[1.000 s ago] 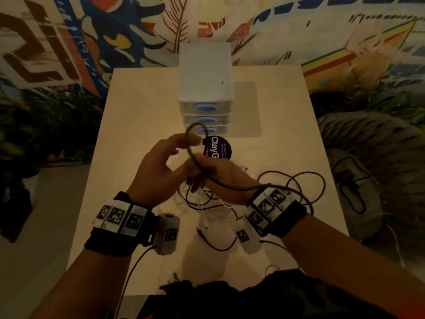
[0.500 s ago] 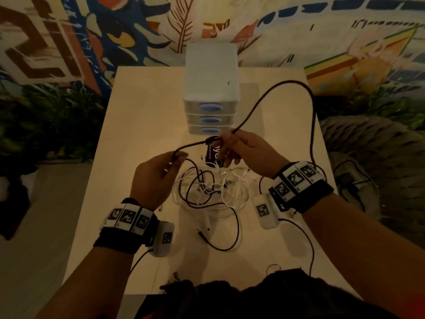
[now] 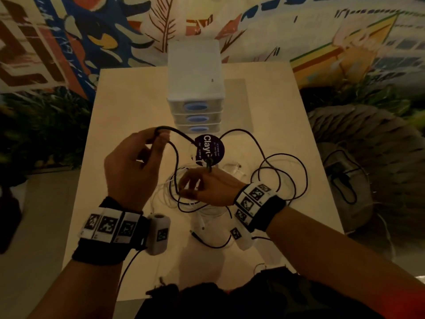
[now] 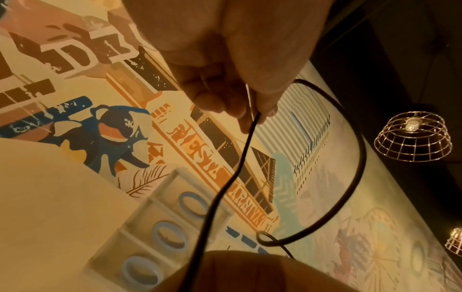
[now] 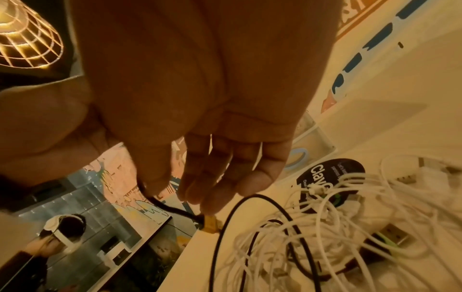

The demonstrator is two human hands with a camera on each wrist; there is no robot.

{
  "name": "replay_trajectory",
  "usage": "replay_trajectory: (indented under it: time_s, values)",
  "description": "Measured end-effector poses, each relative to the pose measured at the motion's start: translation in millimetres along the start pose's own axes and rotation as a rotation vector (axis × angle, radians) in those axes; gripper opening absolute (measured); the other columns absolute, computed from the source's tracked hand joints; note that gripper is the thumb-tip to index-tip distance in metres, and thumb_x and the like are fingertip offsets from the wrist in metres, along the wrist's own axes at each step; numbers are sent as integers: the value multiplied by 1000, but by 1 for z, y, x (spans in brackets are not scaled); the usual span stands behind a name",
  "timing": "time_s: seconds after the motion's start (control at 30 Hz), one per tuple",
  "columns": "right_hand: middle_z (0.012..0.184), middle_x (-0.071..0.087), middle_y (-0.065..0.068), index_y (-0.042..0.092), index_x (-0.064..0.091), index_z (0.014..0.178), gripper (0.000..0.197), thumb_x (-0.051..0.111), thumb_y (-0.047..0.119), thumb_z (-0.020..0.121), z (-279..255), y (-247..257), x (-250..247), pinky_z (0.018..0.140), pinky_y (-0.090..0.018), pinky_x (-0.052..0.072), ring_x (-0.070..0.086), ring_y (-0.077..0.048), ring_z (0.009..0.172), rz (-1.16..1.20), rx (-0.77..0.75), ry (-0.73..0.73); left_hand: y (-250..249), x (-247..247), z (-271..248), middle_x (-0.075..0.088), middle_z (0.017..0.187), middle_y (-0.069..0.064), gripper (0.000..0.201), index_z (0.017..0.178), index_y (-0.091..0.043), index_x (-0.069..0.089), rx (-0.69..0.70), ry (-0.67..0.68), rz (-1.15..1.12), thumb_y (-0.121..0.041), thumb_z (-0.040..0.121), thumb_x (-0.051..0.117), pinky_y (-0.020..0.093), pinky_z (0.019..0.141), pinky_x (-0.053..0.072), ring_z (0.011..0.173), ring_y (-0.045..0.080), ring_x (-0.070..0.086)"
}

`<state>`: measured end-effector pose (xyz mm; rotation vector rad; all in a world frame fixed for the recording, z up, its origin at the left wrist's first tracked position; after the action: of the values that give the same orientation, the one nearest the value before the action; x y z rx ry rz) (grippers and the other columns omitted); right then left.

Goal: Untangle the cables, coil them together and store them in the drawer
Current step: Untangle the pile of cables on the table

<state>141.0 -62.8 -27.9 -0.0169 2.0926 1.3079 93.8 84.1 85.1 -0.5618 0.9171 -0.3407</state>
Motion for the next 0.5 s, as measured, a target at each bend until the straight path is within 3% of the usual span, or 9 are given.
replay_trajectory:
  time_s: [0.03, 0.1, 0.2, 0.3, 0.37, 0.43, 0.5]
  values:
    - [102, 67, 12, 33, 63, 118, 32, 70, 49, 91, -3, 4, 1, 77, -21, 53, 65, -4, 85, 34, -25, 16, -2, -5, 1, 74, 93, 0, 31, 112, -16, 73, 4, -6, -13, -38, 104, 54, 29, 55, 50, 64, 17, 63]
    - [108, 65, 12, 38, 61, 121, 38, 74, 49, 87, -9, 14, 8, 78, -16, 53, 65, -2, 88, 64, -100, 79, -7, -13, 4, 75, 91, 1, 31, 111, -15, 74, 22, -4, -21, -39, 104, 55, 35, 54, 52, 60, 21, 65]
    - [110, 62, 7, 23, 74, 108, 23, 70, 41, 93, -18, 25, 11, 74, -6, 45, 61, -2, 88, 31, -191, 82, -15, -15, 4, 76, 90, 1, 30, 109, -16, 75, 82, 52, 37, -39, 103, 57, 34, 53, 51, 57, 21, 64]
    - [100, 64, 6, 17, 70, 103, 23, 60, 37, 101, -37, 19, -1, 76, -15, 46, 60, -2, 84, 29, -174, -9, -10, -15, 2, 70, 80, -3, 30, 107, -15, 76, 54, 51, 38, -40, 101, 60, 32, 54, 49, 55, 21, 61]
    - [90, 68, 8, 17, 61, 102, 22, 49, 34, 106, -58, 4, -15, 77, -20, 51, 63, -1, 79, 126, -87, -89, -1, -16, 1, 62, 73, -7, 33, 106, -15, 75, -1, 44, 36, -43, 101, 58, 33, 55, 48, 55, 17, 60]
    - [82, 70, 9, 24, 57, 99, 19, 44, 36, 107, -84, -19, -33, 73, -25, 55, 65, -4, 72, 215, 31, -199, 5, -17, -2, 58, 68, -9, 36, 102, -16, 75, -37, 52, 34, -47, 102, 56, 30, 54, 45, 54, 11, 56]
    - [79, 67, 13, 34, 58, 94, 12, 52, 37, 104, -109, -42, -54, 68, -26, 54, 63, -5, 69, 208, 102, -331, 0, -14, -5, 57, 63, -6, 38, 95, -15, 75, -10, 74, 48, -48, 101, 56, 23, 52, 38, 52, 11, 53]
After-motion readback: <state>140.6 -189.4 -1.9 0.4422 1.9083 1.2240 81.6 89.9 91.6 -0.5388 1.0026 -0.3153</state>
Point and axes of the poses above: each hand's wrist, its own z-axis towards the middle knuckle, its own x-axis out of the palm, y = z × x, the point moved 6 cm from there along z, towards the middle knuckle
